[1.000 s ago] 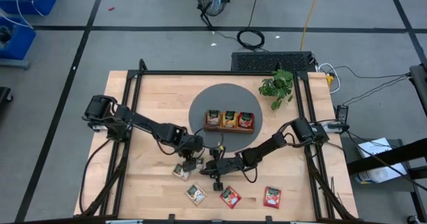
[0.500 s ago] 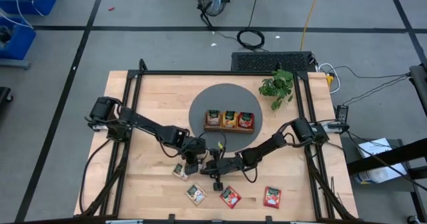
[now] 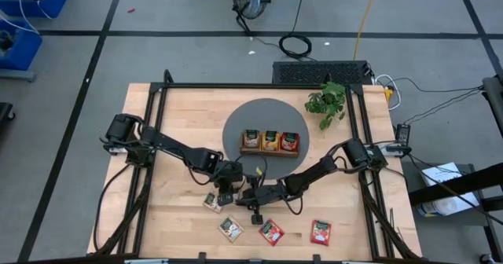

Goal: Pick & Place Tea
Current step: Put the top right brown tea bag into the left slot of the wooden organizer

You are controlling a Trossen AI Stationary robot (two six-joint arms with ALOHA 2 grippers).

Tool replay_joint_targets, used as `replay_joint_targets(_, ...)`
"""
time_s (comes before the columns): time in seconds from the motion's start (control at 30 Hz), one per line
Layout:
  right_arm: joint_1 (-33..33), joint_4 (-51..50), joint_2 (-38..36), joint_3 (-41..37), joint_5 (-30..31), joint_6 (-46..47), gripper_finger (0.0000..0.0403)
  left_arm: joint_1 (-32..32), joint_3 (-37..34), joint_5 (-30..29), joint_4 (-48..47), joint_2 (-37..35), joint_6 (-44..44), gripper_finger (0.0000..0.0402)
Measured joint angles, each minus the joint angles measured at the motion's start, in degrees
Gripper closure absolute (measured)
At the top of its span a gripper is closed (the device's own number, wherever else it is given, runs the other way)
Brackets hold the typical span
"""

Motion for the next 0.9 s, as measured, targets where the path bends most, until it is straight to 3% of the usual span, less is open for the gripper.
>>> replay_joint_targets(0.07,0.0,0.8,0.1,-0.1,0.0,-0.8,0.0403,-0.1,0.0,0.0,0.4,0.0,1.3,0.0392)
replay_joint_targets(0.23,1.3,4.9,-0.7,-0.1,0.1,-4.3,0.0392,-1.1,0.0,-1.6,0.8,0.0,4.9,0.0394)
replay_joint_targets(0.43,4.4,0.6,-8.1,-0.9,2.0,-8.3,0.0338,-2.6,3.8,-4.6,-2.6,-0.1,7.0,0.0394)
replay_joint_targets(0.5,6.3,-1.0,-11.6,-1.8,5.7,-9.1,0.0316,-3.5,6.7,-6.9,-4.8,0.0,8.0,0.0396)
replay_joint_targets(0.6,9.6,-1.9,-18.5,-4.6,12.5,-9.2,0.0284,-5.5,12.5,-12.3,-10.3,-0.2,10.2,0.0397)
replay_joint_targets(0.73,14.4,-1.8,-26.9,-10.5,21.1,-7.9,0.0257,-10.0,20.4,-23.7,-14.6,-0.1,14.5,0.0395)
replay_joint_targets(0.9,20.3,9.0,-35.5,-20.4,29.6,-8.0,0.0242,-16.8,26.4,-39.0,-12.6,-0.1,19.4,0.0394)
